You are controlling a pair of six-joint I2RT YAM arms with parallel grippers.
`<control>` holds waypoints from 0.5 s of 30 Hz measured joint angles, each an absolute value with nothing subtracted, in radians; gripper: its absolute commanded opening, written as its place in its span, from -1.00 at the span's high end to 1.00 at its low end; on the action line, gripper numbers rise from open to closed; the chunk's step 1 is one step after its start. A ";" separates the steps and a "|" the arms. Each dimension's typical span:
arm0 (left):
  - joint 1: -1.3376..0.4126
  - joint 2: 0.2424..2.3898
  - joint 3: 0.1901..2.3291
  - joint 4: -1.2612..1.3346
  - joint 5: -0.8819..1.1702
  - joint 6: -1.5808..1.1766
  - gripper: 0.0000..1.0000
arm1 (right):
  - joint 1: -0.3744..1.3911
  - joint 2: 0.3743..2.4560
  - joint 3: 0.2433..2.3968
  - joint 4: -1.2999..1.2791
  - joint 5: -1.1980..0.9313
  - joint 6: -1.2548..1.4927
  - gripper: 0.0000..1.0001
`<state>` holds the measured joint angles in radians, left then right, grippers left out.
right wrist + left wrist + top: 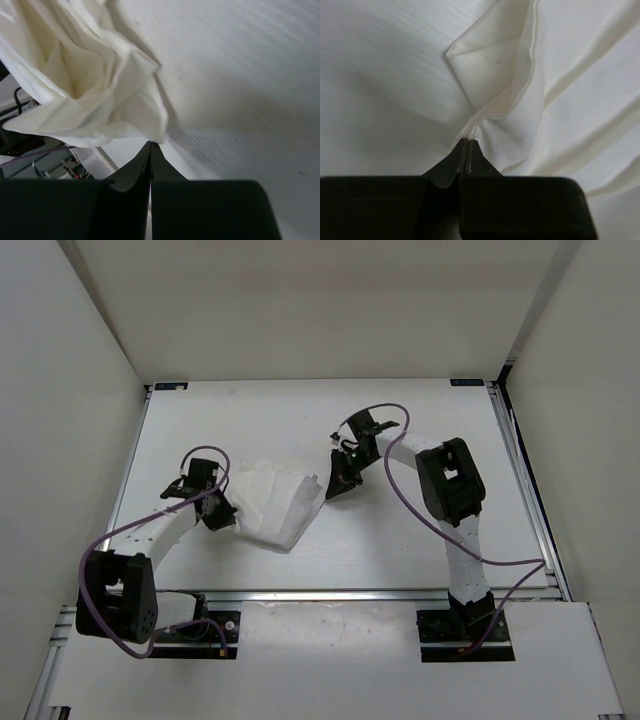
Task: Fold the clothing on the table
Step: Fold the skirt
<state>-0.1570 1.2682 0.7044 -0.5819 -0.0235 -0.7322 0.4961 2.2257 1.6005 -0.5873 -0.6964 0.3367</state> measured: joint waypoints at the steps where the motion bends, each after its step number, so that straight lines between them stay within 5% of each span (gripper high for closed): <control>1: -0.154 1.268 0.694 -0.582 -0.027 -0.733 0.82 | 0.493 2.226 1.600 -0.596 -0.683 0.331 1.00; 7: -0.147 1.268 0.636 -0.572 -0.029 -0.732 0.55 | 0.487 2.185 1.601 -0.670 -0.561 0.272 0.70; 11: -0.144 1.268 0.627 -0.578 -0.035 -0.727 -0.18 | 0.516 2.080 1.623 -0.713 -0.522 0.214 0.54; 13: -0.139 1.268 0.627 -0.583 -0.043 -0.717 -0.82 | 0.551 2.031 1.658 -0.719 -0.522 0.192 0.50; 15: -0.137 1.268 0.632 -0.595 -0.053 -0.716 -0.97 | 0.591 2.003 1.697 -0.716 -0.532 0.175 0.48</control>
<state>-0.1371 1.2682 0.6315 -0.5953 -0.0528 -0.7158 0.5907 2.0026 1.6966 -0.7162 -0.5323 0.1749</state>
